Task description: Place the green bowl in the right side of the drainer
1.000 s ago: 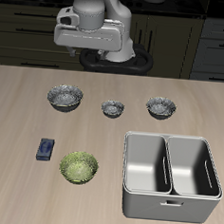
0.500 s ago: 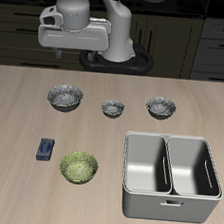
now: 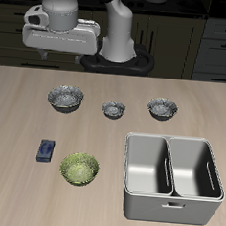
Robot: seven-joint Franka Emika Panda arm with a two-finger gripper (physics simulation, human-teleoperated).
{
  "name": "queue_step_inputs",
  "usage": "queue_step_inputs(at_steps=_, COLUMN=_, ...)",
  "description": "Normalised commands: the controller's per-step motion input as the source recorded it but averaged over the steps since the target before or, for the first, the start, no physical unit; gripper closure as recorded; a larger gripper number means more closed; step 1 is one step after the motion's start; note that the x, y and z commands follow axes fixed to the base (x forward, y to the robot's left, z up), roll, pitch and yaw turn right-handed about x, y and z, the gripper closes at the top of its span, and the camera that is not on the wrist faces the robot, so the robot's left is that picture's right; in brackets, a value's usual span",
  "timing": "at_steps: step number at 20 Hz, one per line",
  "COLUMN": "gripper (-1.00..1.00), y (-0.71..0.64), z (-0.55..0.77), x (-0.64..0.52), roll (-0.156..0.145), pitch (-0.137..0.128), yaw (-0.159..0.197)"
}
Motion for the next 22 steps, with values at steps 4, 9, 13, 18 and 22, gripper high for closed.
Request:
queue_step_inputs(at_steps=4, gripper=-1.0, y=-0.25, z=0.11, x=0.34, roll=-0.021, pitch=-0.029, yaw=-0.016)
queue_step_inputs(at_steps=9, gripper=-1.0, y=-0.17, z=0.07, x=0.36, roll=0.019, pitch=0.005, yaw=-0.019)
queue_step_inputs(at_steps=13, gripper=-1.0, y=-0.02, z=0.03, x=0.33, roll=0.059, pitch=0.0, yaw=0.034)
queue_step_inputs(at_steps=18, gripper=-1.0, y=0.06, z=0.01, x=0.36, roll=0.002, pitch=0.005, yaw=0.008)
queue_step_inputs(at_steps=22, gripper=-1.0, y=0.11, z=0.05, x=0.27, roll=0.022, pitch=-0.013, yaw=-0.016)
